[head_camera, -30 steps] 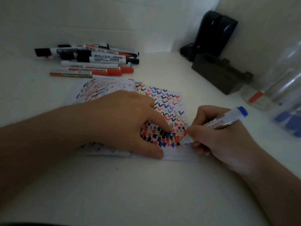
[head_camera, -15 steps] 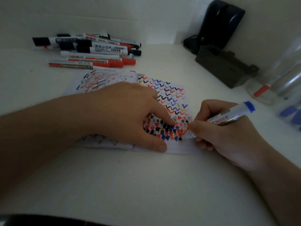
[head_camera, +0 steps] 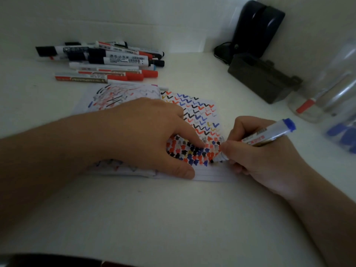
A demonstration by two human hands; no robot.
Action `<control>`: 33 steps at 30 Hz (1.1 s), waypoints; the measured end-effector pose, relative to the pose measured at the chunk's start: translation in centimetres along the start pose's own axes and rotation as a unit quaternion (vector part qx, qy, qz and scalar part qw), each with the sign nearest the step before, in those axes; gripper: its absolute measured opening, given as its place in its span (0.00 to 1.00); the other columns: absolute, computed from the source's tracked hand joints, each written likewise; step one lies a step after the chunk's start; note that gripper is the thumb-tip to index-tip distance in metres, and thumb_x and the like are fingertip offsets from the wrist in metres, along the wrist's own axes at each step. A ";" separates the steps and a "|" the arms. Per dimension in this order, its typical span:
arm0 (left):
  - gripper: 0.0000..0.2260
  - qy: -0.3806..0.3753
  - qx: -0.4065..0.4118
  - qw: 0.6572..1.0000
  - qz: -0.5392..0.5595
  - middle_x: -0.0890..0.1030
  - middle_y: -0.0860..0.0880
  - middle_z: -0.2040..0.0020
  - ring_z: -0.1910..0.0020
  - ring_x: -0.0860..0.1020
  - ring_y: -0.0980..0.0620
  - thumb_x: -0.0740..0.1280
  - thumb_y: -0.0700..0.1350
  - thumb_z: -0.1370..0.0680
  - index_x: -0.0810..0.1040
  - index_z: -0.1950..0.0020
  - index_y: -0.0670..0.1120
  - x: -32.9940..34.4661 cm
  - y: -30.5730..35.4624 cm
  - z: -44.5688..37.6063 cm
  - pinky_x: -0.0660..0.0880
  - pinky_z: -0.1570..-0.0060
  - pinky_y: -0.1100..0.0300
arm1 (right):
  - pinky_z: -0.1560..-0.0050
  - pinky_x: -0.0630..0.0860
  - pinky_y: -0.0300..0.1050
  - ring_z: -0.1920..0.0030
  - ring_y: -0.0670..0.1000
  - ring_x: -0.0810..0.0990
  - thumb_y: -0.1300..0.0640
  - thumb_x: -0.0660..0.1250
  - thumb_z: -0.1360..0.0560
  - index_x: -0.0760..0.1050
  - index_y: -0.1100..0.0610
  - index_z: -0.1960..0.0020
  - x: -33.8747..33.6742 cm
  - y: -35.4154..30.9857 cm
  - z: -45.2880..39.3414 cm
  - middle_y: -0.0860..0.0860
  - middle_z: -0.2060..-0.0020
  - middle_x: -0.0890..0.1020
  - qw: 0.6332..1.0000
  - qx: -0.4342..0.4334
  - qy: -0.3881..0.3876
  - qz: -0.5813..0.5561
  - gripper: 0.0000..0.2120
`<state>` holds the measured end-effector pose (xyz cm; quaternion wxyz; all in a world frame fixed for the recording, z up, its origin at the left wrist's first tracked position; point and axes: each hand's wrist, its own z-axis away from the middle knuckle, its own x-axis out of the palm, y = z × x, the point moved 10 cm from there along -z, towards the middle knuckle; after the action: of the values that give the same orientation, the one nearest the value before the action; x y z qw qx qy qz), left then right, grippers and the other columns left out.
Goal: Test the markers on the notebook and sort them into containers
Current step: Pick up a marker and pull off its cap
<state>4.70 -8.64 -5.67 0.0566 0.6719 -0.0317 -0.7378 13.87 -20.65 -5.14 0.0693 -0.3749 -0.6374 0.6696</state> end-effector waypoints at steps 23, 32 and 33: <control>0.09 0.128 0.007 0.941 0.313 0.83 0.70 0.47 0.47 0.80 0.71 0.68 0.50 0.20 0.71 0.43 0.59 -2.6 -1.6 1.0 0.77 0.49 0.70 | 0.73 0.61 0.39 0.71 0.50 0.67 0.51 0.69 0.34 0.81 0.57 0.50 0.3 0.4 -1.1 0.54 0.67 0.75 0.879 0.042 -0.145 -0.453 0.15; 0.09 0.155 0.009 0.958 0.240 0.78 0.72 0.47 0.49 0.79 0.66 0.66 0.60 0.22 0.72 0.43 0.68 -3.3 -1.3 1.2 0.73 0.54 0.70 | 0.74 0.60 0.39 0.72 0.51 0.68 0.53 0.66 0.35 0.82 0.58 0.51 0.3 1.1 -1.2 0.55 0.68 0.76 0.906 0.054 -0.102 -0.407 0.16; 0.09 0.158 0.010 0.961 0.229 0.78 0.72 0.47 0.50 0.79 0.64 0.65 0.61 0.22 0.72 0.42 0.69 -3.3 -1.3 1.2 0.72 0.55 0.70 | 0.74 0.61 0.39 0.72 0.52 0.68 0.53 0.67 0.35 0.82 0.58 0.50 0.4 1.1 -1.2 0.55 0.67 0.77 0.912 0.050 -0.102 -0.394 0.15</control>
<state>3.78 -6.93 -2.41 0.2212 0.7556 -0.1824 -0.5889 14.73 -19.63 -6.20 0.2808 -0.0194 -0.7025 0.6537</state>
